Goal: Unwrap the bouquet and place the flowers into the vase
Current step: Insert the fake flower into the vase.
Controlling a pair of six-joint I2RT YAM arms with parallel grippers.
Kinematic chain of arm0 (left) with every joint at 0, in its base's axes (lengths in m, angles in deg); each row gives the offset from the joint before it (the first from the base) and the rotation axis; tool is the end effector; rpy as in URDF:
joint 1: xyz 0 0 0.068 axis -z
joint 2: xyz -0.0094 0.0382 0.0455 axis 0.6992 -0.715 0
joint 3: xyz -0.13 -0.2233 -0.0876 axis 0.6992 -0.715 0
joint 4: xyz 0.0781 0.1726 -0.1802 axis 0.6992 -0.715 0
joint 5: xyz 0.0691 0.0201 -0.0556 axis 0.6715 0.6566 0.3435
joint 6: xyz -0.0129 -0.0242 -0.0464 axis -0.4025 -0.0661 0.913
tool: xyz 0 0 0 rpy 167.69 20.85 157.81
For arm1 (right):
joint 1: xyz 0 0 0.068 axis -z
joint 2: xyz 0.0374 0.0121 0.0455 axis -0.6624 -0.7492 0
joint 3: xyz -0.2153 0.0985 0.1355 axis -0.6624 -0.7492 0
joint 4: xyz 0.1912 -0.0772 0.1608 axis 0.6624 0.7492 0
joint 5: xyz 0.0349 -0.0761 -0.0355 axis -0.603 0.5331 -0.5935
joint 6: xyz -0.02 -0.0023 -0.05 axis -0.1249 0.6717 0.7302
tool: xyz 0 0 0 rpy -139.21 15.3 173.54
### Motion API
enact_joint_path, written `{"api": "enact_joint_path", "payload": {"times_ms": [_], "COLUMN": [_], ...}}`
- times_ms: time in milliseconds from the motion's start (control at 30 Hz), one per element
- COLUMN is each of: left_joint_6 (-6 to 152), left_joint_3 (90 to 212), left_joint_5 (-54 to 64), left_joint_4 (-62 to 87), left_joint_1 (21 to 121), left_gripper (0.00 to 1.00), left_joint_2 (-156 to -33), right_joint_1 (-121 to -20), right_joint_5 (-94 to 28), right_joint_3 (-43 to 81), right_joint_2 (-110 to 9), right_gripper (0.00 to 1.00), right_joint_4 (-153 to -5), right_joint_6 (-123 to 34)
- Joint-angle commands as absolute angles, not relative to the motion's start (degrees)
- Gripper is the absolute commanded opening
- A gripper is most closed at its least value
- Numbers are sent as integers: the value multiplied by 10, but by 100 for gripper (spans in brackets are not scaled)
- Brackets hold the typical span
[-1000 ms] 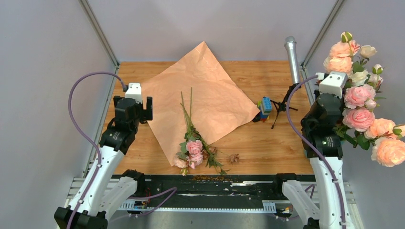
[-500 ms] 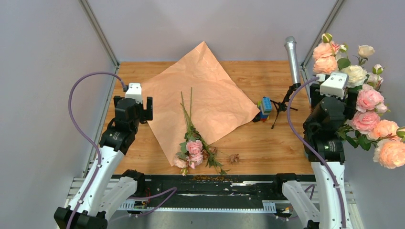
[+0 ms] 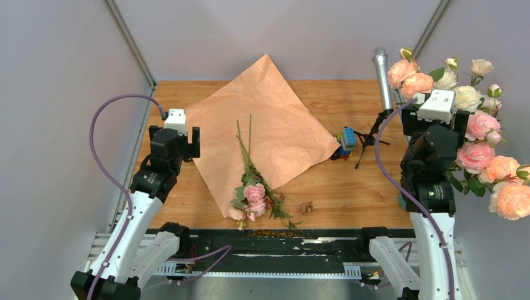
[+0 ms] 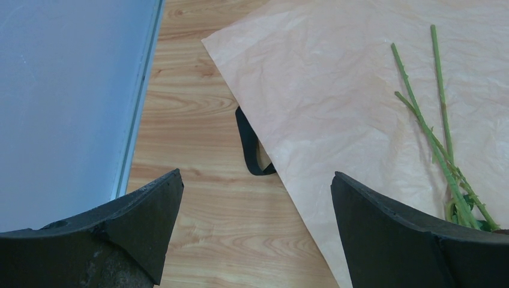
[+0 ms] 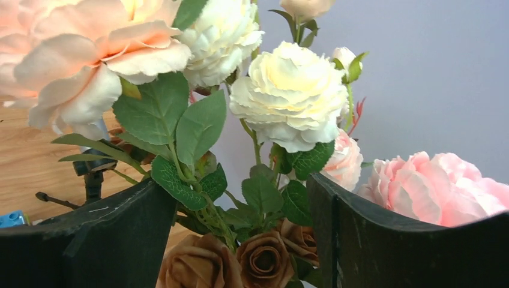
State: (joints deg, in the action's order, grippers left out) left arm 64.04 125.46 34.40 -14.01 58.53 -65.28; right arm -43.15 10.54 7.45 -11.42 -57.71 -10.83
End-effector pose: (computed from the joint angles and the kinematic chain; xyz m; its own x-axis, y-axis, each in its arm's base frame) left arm 0.1762 -0.0314 0.3235 -0.3867 0.0611 -0.9202 -0.1020 0.9889 0.1085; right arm 0.1333 -0.0168 0.4384 -0.2477 -0.3745 -0.8935 0.4969 0.7426 -0.4490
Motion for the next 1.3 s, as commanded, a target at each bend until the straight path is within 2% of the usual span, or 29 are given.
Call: {"api": "enact_joint_path", "payload": {"times_ms": [0,133,233,433,633,700,833,933,967,1033,1267], "left_joint_6": [635,635,636,636,635,636,635,636,637,636,639], "left_joint_3": [1252,1251,1251,1250,1250,1250,1249,1249,1249,1249,1248], "left_joint_5": [341,340,340,339,338,338,336,336,337,336,326], "left_joint_4": [-117,-116,-116,-116,-116,-116,-115,-117,-117,-118,-117], "left_joint_1": [587,587,587,587,592,593,594,594,594,594,594], "left_gripper": [100,100,100,100,100,100,100,100,100,100,100], "left_joint_2": [-645,-643,-641,-640,-640,-640,-638,-637,-637,-636,-637], "right_joint_1": [-429,-429,-429,-429,-429,-429,-429,-429,-429,-429,-429], "right_joint_5": [67,56,64,103,157,165,149,109,92,56,-126], "right_joint_3": [100,103,104,92,74,69,68,77,80,86,130], "right_joint_2": [-126,-134,-137,-119,-102,-98,-90,-85,-82,-76,-74], "right_gripper": [76,64,44,18,2,1,5,22,32,45,74], "right_joint_4": [-614,-625,-625,-620,-609,-608,-605,-597,-594,-590,-556], "right_joint_6": [-110,-107,-102,-97,-86,-85,-94,-103,-105,-111,-116]}}
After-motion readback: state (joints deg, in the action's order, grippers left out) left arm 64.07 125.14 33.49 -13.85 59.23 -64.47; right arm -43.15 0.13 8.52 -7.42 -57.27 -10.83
